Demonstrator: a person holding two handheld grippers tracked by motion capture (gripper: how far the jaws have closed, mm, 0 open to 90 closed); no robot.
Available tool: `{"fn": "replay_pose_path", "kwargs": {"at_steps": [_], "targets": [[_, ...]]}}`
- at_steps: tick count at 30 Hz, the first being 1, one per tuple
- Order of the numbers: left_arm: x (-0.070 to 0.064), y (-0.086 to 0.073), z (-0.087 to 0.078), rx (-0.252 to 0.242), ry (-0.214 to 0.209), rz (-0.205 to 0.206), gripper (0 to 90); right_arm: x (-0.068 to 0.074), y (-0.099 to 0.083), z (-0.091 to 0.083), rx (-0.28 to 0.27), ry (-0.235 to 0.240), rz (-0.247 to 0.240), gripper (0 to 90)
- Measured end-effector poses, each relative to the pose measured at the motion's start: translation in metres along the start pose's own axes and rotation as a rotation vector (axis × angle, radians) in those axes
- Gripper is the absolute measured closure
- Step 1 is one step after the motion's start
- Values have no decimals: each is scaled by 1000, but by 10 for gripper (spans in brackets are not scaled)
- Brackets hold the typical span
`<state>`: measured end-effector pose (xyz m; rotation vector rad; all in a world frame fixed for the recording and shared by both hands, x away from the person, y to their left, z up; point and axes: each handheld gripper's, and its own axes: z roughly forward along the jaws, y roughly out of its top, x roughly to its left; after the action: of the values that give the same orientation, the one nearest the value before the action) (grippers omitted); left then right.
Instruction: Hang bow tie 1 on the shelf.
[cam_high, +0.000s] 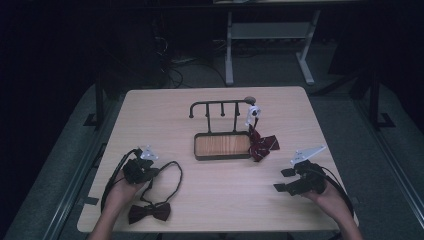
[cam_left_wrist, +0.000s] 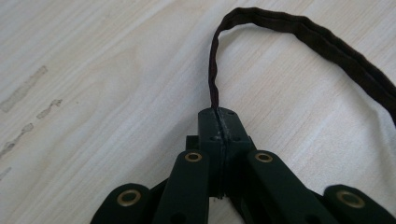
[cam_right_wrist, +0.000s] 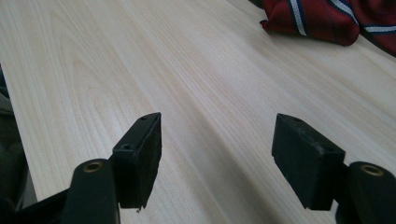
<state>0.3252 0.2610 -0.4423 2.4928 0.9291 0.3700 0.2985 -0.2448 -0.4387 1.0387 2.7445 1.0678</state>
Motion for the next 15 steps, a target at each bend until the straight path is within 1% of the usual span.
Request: {"fn": "replay_pose_path", "kwargs": {"at_steps": [2,4,5,7,8,11,15], "targets": [[-1,0,-2,-10,-4,-14,898,-1,-1,1,2,0,2,331],[0,0,-5,-16,3,-1,898,-1,-1,1,3,2,5,330],[-1,0,-6,-18,-4,-12,898,-1,-1,1,4,1,6,329],[-1,1,-9,-39,-23,-18,898,-1,-1,2,-1,1,7,329],[-2,2,-10,-47,-30,-14,898,-1,-1,2,-2,2,7,328],[-7,7,-16,-59,-30,4,898,-2,-1,2,-3,-3,2,328],[-11,13,-22,-82,-47,27,898,-2,-2,1,-12,-3,7,329]]}}
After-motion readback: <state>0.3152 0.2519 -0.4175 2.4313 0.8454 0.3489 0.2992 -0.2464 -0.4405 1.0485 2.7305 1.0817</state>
